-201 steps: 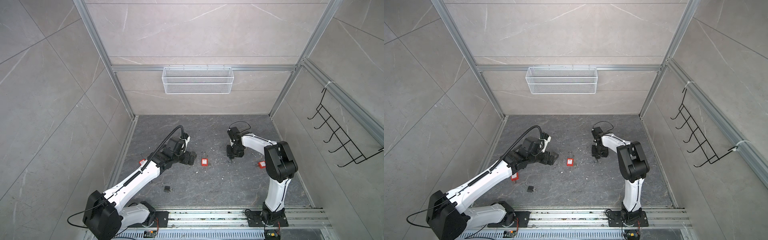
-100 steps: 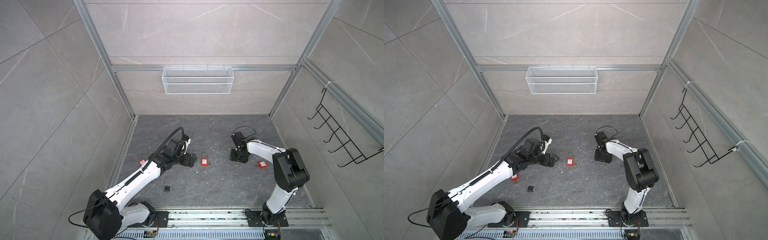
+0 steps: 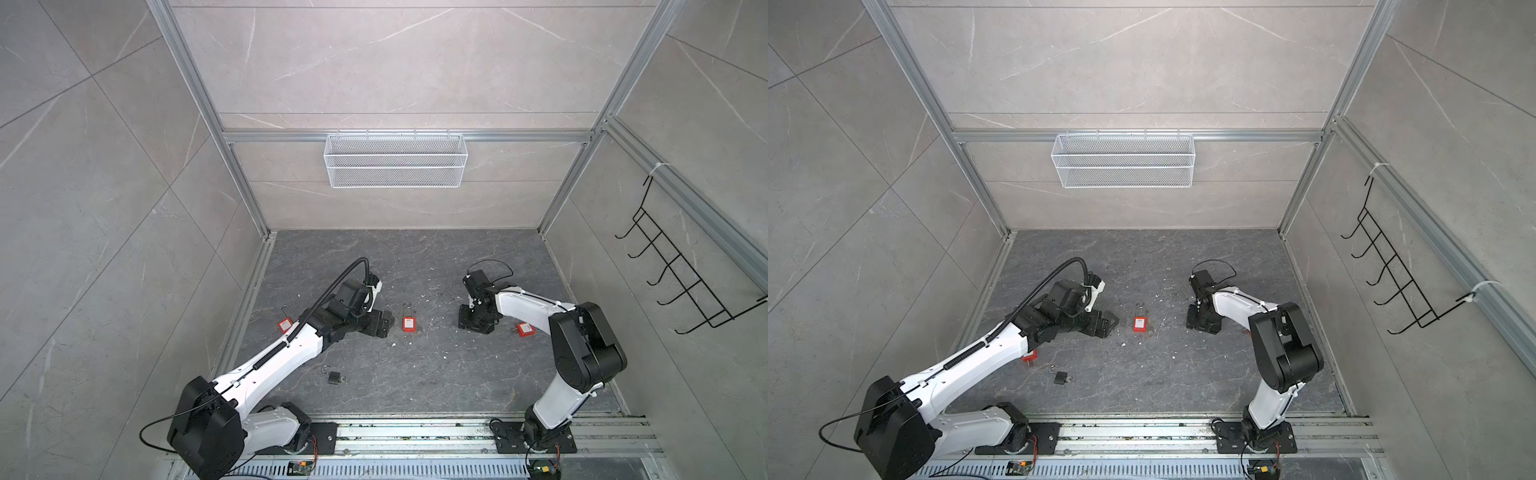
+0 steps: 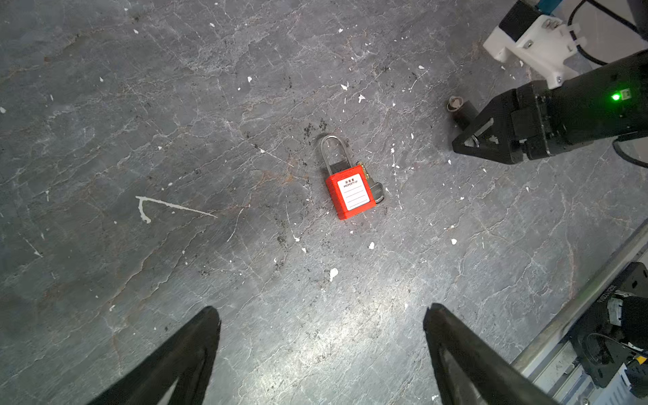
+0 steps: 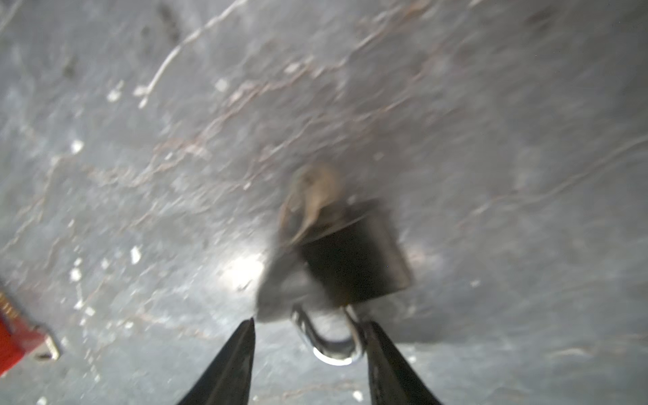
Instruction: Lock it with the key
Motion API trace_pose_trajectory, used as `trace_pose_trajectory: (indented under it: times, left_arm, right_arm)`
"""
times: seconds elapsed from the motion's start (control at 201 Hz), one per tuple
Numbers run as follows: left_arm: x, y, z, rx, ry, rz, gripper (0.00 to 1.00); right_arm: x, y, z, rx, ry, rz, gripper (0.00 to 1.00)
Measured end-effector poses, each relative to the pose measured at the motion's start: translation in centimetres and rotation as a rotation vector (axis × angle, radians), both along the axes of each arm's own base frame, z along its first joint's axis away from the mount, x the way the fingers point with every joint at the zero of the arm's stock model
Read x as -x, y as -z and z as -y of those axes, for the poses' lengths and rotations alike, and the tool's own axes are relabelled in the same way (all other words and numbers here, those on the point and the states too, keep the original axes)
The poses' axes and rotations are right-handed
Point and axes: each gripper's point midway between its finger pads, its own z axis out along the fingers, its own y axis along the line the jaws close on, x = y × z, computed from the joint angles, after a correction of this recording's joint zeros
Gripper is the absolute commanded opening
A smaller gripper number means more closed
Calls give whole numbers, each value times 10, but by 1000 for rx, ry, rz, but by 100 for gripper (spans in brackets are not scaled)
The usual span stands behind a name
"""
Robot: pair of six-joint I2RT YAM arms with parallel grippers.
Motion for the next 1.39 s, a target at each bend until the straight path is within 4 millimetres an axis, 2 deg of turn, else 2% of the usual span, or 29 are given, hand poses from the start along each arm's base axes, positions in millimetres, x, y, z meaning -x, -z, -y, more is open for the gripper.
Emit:
trace_pose_trajectory:
  times: [0.229,0.388,0.508,0.637,0.707,0.926,1.15,1.394]
  left_arm:
    - [1,0,2,14,4,-10,93]
    - [2,0,3,17,1,-14,93]
    - [2,1,2,17,-2,-17,93]
    - [3,2,2,17,-4,-21,93]
    - [3,3,2,17,-5,-22,93]
    - [5,4,3,17,-2,-26,93]
    - [7,4,1,22,-9,-30,93]
    - [8,5,2,22,-7,-32,93]
  right_arm:
    - [5,-5,-30,-82,-35,-11,53]
    - [-11,-24,-48,-113,-59,46,54]
    - [-28,-42,-50,-90,-97,95,55]
    - [-44,-59,-44,-50,-148,132,57]
    - [-54,-63,-34,-32,-161,131,59]
    - [-71,-48,-1,25,-170,53,61]
    - [-68,-31,12,47,-180,-17,61]
    - [-59,-19,15,51,-198,-49,61]
